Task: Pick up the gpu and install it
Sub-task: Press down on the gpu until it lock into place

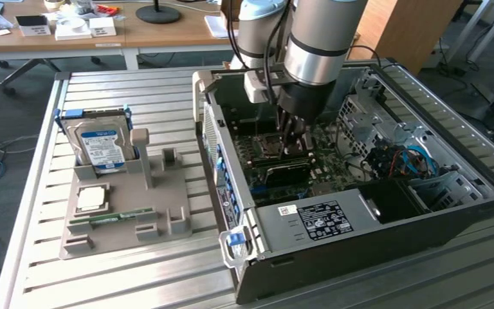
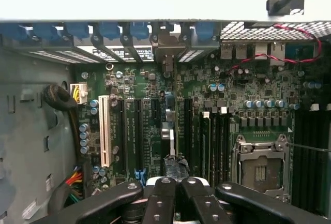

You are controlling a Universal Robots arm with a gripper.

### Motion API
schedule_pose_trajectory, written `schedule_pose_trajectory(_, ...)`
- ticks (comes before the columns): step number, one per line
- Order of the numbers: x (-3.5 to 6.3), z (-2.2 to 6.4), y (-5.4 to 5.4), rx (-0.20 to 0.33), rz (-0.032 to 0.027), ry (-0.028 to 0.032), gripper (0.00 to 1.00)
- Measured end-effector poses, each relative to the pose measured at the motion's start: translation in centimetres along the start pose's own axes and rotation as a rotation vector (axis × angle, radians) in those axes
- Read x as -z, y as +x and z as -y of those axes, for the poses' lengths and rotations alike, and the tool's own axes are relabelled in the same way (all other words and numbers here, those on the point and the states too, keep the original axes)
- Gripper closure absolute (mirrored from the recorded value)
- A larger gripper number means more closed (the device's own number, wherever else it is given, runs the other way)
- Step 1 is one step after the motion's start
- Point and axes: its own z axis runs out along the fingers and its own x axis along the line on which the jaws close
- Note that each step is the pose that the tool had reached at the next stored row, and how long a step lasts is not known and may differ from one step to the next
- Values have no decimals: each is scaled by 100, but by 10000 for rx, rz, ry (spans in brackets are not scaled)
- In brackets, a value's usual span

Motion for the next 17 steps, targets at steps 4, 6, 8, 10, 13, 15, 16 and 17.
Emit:
schedule_pose_trajectory(4, -1, 0, 0, -19, -4, -1, 89)
schedule_pose_trajectory(6, -5, -2, -12, -24, -2, 1, 89)
schedule_pose_trajectory(8, -19, -1, -21, -19, 0, 1, 89)
schedule_pose_trajectory(10, -53, -2, -25, -18, -2, 0, 89)
schedule_pose_trajectory(13, -100, -3, -26, -19, 4, 0, 89)
schedule_pose_trajectory(15, -119, -3, -27, -19, 11, 0, 89)
schedule_pose_trajectory(16, -119, -3, -26, -19, 10, -1, 89)
schedule_pose_trajectory(17, -119, -3, -26, -19, 10, -2, 89)
